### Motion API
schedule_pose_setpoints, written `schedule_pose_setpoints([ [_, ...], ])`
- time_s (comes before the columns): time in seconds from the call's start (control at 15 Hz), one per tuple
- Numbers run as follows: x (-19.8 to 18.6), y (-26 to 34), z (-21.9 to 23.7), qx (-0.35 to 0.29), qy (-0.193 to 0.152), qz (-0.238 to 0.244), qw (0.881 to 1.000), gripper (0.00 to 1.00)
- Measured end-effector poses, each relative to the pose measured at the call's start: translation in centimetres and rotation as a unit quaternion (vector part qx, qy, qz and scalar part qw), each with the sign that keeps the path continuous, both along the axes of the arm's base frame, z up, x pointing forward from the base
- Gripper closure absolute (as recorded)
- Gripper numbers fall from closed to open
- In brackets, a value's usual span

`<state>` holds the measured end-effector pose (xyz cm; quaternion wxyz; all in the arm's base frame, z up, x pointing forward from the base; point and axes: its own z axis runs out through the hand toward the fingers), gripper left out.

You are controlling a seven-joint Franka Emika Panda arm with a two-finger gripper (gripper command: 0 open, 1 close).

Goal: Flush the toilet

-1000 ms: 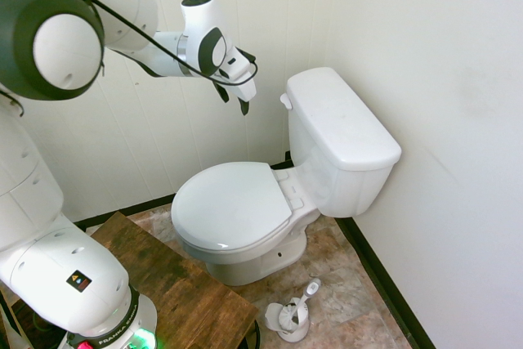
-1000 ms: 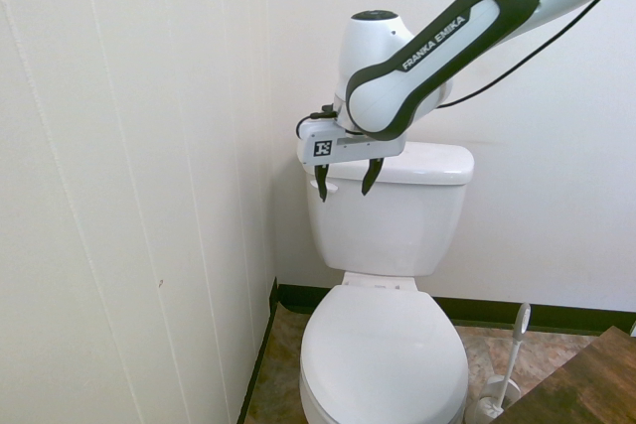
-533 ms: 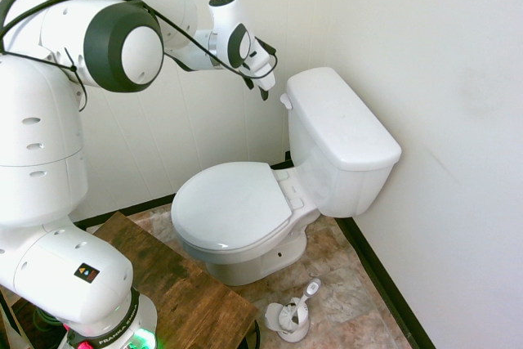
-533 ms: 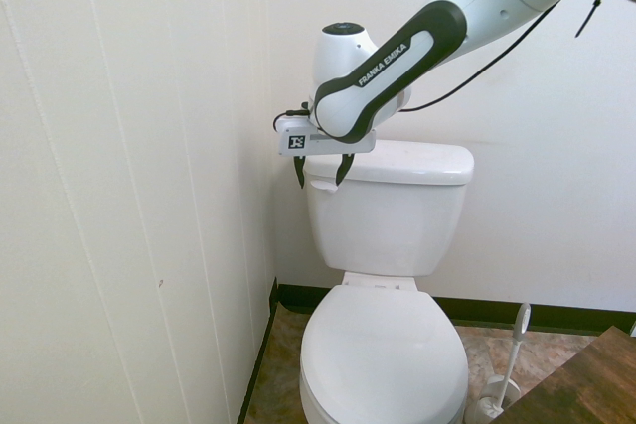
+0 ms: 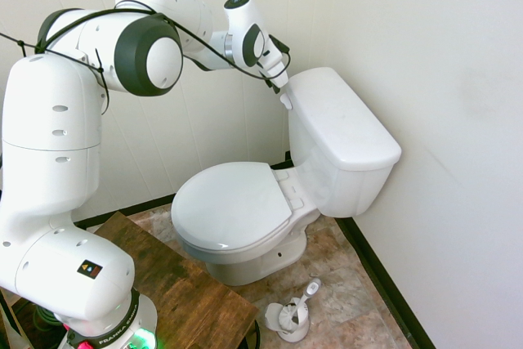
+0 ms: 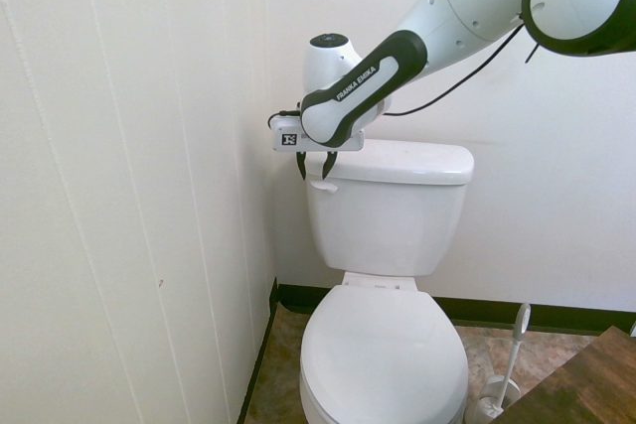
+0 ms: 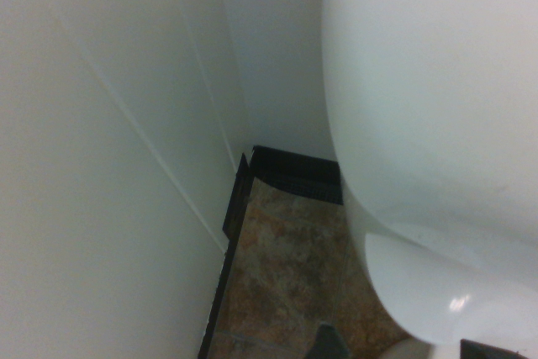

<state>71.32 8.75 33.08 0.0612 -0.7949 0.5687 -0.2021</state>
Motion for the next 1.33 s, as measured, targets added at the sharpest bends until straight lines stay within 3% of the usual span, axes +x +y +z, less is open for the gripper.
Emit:
schedule_pose_setpoints([
  [0.87, 2.7, -2.2, -4.0, 0.004, 0.01, -0.048, 0.999, 1.0],
  [1.33, 4.3, -0.7, -8.1, 0.0, 0.04, -0.049, 0.998, 1.0],
])
